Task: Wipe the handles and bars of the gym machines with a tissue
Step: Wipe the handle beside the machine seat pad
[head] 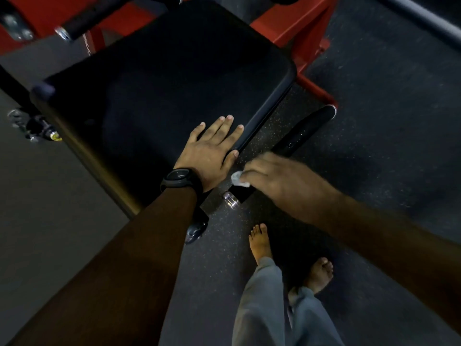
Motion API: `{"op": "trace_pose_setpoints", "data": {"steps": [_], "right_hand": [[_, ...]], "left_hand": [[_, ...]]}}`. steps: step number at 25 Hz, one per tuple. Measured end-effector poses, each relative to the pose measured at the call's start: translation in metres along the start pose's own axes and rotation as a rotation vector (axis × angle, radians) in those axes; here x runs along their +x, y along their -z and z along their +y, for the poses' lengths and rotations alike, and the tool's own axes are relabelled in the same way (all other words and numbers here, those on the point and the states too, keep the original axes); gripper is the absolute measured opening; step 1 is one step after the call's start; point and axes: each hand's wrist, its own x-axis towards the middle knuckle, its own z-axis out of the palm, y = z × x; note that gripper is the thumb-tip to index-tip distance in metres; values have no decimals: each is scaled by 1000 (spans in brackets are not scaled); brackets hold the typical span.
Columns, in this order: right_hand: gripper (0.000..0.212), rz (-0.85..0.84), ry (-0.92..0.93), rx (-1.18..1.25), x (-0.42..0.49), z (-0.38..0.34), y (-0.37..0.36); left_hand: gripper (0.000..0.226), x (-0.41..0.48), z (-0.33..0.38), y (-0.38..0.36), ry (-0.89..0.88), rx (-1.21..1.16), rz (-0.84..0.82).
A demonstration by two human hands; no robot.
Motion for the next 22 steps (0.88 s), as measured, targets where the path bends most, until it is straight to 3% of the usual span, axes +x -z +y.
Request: {"op": "trace_pose_setpoints", "data": {"steps": [3, 7, 10, 14, 16, 19, 22], "right_hand": [[40, -10, -172, 30, 12, 9, 13], [43, -127, 0, 150, 20, 0, 16], [30, -151, -163, 25, 29, 28, 25], [21, -204, 5, 275, 32, -12, 14], [20, -278, -42, 157, 37, 4, 21], [26, -284, -264, 36, 37, 34, 36], [37, -205, -181, -8, 23, 18, 28]], "left_hand": [[57, 0, 0, 0, 5, 11, 5], [57, 1, 1, 0, 10, 16, 2], [57, 0, 0, 0, 13, 14, 18], [58, 2, 1, 2, 12, 18, -36], [58, 1, 1, 2, 15, 11, -17], [57, 1, 0, 1, 14, -17, 1], [57, 0, 1, 2, 18, -22, 0]]}}
